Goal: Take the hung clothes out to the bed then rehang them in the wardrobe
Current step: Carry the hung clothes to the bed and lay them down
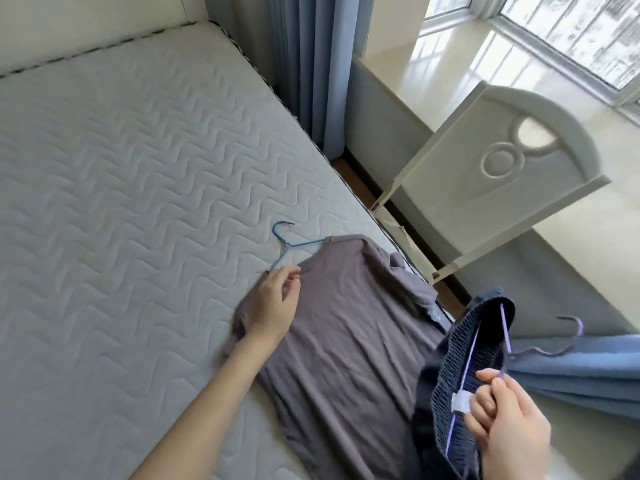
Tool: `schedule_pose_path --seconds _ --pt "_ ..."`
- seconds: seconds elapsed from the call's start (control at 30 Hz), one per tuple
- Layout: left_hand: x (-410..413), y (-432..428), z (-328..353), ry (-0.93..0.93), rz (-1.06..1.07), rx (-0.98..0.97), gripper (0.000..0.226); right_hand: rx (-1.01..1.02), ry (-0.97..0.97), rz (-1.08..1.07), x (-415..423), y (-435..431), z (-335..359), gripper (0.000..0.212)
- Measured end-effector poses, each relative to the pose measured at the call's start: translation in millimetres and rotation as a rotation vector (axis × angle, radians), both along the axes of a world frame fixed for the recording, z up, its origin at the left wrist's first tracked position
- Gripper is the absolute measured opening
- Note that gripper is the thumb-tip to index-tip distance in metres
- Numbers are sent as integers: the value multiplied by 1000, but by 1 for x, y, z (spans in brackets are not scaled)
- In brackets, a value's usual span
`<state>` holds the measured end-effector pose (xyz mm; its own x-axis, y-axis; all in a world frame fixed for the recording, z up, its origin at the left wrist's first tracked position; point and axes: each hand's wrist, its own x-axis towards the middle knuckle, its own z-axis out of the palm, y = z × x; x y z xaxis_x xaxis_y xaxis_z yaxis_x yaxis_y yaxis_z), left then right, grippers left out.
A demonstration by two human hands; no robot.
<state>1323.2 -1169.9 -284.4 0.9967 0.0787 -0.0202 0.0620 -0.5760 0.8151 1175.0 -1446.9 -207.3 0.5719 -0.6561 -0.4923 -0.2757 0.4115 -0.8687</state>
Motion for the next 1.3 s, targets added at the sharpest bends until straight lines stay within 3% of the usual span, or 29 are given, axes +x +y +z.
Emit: schedule_pose_path --seconds 0.23,0.53,0.77,1.07,1.3 --pt "-228 -28 109 -39 -90 -56 40 -11 -78 -37 -154 -47 98 32" --pt "-551 -25 99 150 105 -95 18 -57 -194 175 -383 -52 124 31" --pt "-735 36 114 223 335 -130 20 -2 -183 329 -480 -15 122 28" --pt "-812 137 118 217 537 -185 20 41 -167 450 -514 108 119 27" --pt "-768 267 102 262 490 -141 22 11 -227 266 -476 241 113 28"
